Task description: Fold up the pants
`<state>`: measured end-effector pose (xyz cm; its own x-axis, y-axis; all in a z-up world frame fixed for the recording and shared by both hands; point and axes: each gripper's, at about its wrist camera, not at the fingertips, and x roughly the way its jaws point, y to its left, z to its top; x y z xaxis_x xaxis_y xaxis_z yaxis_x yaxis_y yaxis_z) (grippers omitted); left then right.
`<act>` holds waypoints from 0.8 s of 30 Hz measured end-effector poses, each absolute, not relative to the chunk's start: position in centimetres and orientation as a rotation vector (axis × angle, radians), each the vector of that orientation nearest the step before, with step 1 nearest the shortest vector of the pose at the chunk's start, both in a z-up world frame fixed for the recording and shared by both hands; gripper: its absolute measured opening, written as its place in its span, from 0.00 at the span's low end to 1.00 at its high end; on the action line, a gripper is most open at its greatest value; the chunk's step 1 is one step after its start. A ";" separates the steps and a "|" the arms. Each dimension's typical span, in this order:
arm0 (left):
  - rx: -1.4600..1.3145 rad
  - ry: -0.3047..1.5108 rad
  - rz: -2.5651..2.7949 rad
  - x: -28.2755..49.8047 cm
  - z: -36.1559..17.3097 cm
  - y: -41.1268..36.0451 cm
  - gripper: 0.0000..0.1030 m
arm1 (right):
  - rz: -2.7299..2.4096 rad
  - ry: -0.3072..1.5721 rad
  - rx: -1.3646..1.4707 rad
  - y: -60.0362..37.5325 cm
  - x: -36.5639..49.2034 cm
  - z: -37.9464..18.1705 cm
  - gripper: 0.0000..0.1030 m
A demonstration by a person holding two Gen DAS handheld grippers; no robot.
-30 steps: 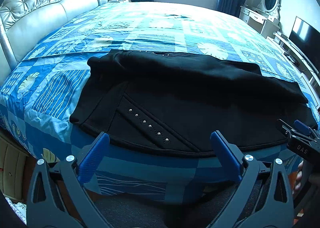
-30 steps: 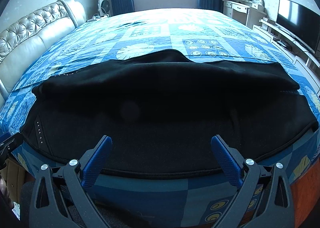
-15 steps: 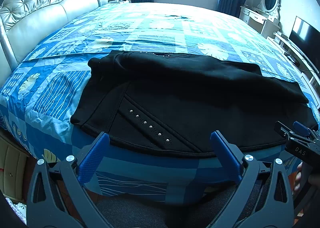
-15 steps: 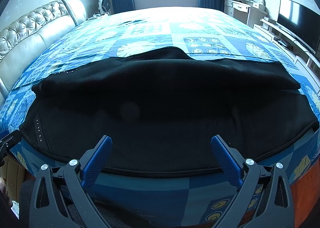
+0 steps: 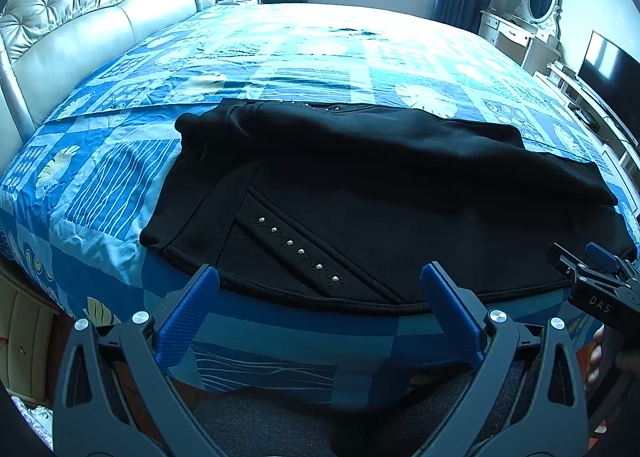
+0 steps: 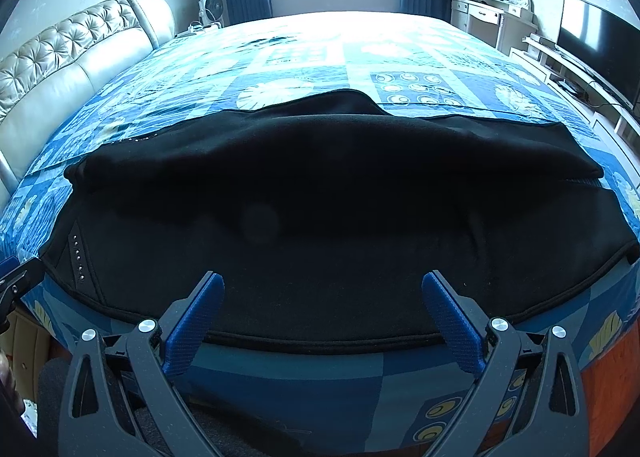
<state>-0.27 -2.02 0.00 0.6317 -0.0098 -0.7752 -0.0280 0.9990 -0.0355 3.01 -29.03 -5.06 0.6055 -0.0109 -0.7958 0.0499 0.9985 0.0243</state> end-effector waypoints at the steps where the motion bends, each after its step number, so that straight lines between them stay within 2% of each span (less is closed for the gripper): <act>1: -0.044 0.886 0.011 -0.3 0.0 -2.1 0.98 | -0.035 0.920 0.045 -29.0 3.0 -5.1 0.96; 24: -0.048 0.893 0.016 -0.2 -0.1 -1.8 0.98 | -0.025 0.929 0.042 -28.7 2.9 -5.3 0.96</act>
<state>-0.18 -1.81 -0.11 0.6274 -0.0062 -0.7787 -0.0336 0.9988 -0.0350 2.93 -28.75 -5.30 0.5982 -0.0029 -0.8013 0.0394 0.9989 0.0259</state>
